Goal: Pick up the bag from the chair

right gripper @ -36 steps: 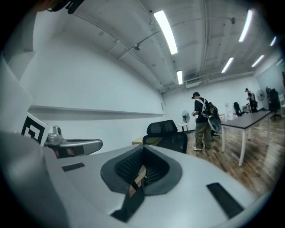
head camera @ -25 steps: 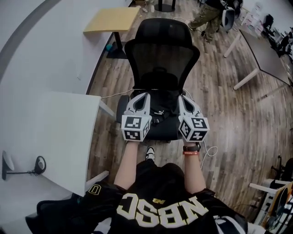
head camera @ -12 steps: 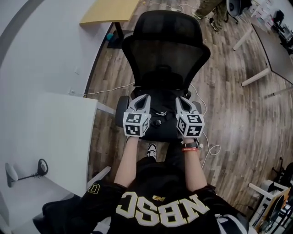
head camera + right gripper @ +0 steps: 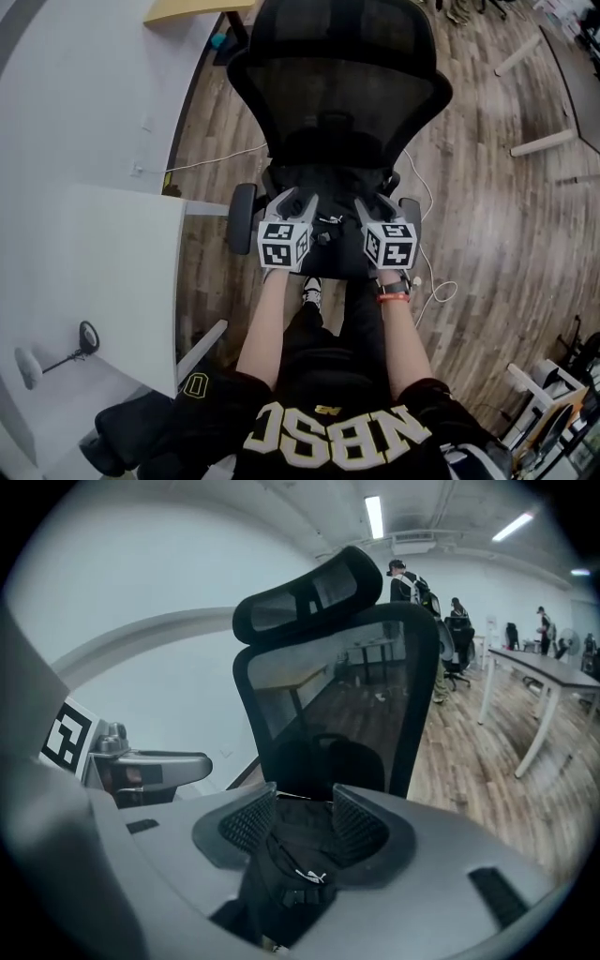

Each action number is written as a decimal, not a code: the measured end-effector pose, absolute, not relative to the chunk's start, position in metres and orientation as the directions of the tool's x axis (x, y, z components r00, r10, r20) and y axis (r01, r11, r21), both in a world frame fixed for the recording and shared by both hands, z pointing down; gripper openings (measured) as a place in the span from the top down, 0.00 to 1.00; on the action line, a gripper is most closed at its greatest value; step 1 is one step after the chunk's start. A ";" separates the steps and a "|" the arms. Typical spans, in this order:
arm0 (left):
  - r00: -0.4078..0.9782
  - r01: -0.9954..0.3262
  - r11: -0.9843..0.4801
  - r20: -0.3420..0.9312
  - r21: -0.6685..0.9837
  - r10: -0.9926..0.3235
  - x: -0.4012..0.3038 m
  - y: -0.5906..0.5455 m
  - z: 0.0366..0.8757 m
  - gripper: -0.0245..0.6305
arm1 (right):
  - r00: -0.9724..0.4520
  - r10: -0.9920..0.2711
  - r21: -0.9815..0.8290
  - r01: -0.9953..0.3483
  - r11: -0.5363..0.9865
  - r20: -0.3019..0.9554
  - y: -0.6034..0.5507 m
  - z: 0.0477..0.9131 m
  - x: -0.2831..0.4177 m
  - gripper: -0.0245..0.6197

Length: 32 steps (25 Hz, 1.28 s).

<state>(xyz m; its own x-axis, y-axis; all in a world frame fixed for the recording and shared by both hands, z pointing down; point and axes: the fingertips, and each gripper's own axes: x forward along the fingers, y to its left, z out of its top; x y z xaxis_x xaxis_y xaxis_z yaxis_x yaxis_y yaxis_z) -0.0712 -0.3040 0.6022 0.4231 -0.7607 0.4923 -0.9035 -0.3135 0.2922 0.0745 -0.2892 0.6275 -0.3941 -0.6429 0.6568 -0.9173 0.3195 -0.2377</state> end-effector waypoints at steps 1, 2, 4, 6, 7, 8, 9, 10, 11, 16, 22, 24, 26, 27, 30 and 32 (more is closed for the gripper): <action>0.422 -0.904 -0.305 0.507 0.299 -0.752 -0.073 -0.305 0.613 0.66 | -0.397 -0.630 -0.244 -0.916 0.318 0.668 -0.291 0.639 0.076 0.66; 0.419 -0.905 -0.296 0.522 0.305 -0.743 -0.074 -0.307 0.625 0.65 | -0.399 -0.616 -0.251 -0.915 0.317 0.679 -0.292 0.651 0.077 0.64; 0.406 -0.911 -0.274 0.554 0.308 -0.727 -0.078 -0.309 0.648 0.61 | -0.398 -0.591 -0.258 -0.915 0.310 0.702 -0.295 0.674 0.081 0.59; 0.387 -0.919 -0.250 0.584 0.304 -0.713 -0.084 -0.313 0.671 0.58 | -0.393 -0.572 -0.264 -0.917 0.297 0.720 -0.299 0.697 0.085 0.55; 0.377 -0.924 -0.237 0.599 0.302 -0.707 -0.086 -0.314 0.682 0.56 | -0.391 -0.562 -0.270 -0.918 0.290 0.729 -0.301 0.708 0.086 0.53; 0.369 -0.926 -0.225 0.612 0.302 -0.700 -0.088 -0.315 0.694 0.54 | -0.389 -0.552 -0.275 -0.919 0.281 0.737 -0.302 0.720 0.088 0.51; 0.366 -0.927 -0.215 0.622 0.306 -0.692 -0.088 -0.315 0.705 0.52 | -0.386 -0.541 -0.277 -0.921 0.273 0.747 -0.302 0.732 0.091 0.48; 0.365 -0.927 -0.206 0.632 0.312 -0.684 -0.087 -0.315 0.716 0.49 | -0.379 -0.530 -0.277 -0.924 0.264 0.758 -0.301 0.743 0.095 0.47; 0.365 -0.927 -0.197 0.642 0.320 -0.675 -0.086 -0.314 0.728 0.47 | -0.369 -0.522 -0.273 -0.928 0.254 0.769 -0.300 0.753 0.100 0.46; 0.352 -0.927 -0.130 0.696 0.352 -0.626 -0.106 -0.312 0.785 0.42 | -0.325 -0.541 -0.260 -0.946 0.196 0.776 -0.307 0.804 0.100 0.39; 0.314 -0.927 -0.025 0.738 0.374 -0.597 -0.118 -0.316 0.850 0.34 | -0.292 -0.539 -0.239 -0.956 0.169 0.790 -0.318 0.863 0.115 0.35; 0.296 -0.931 -0.003 0.748 0.365 -0.594 -0.125 -0.320 0.868 0.32 | -0.283 -0.542 -0.229 -0.959 0.167 0.792 -0.321 0.877 0.119 0.34; 0.280 -0.933 0.017 0.756 0.359 -0.592 -0.131 -0.325 0.884 0.31 | -0.279 -0.542 -0.230 -0.960 0.158 0.793 -0.325 0.889 0.122 0.32; 0.275 -0.933 0.025 0.757 0.358 -0.592 -0.133 -0.328 0.892 0.31 | -0.277 -0.541 -0.232 -0.961 0.152 0.794 -0.326 0.895 0.124 0.32; 0.268 -0.930 0.053 0.770 0.363 -0.579 -0.135 -0.334 0.918 0.31 | -0.280 -0.547 -0.257 -0.959 0.120 0.789 -0.328 0.911 0.127 0.32; 0.268 -0.933 0.052 0.786 0.356 -0.558 -0.136 -0.336 0.938 0.31 | -0.287 -0.553 -0.277 -0.955 0.104 0.782 -0.330 0.921 0.127 0.32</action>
<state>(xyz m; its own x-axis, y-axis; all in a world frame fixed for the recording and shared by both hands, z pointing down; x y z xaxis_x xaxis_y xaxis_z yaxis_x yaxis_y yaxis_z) -0.1357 -0.3364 0.9383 0.2682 -0.5576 0.7856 -0.9331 0.0524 0.3558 0.1266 -0.3299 0.9207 -0.2867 -0.5535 0.7820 -0.9553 0.1035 -0.2770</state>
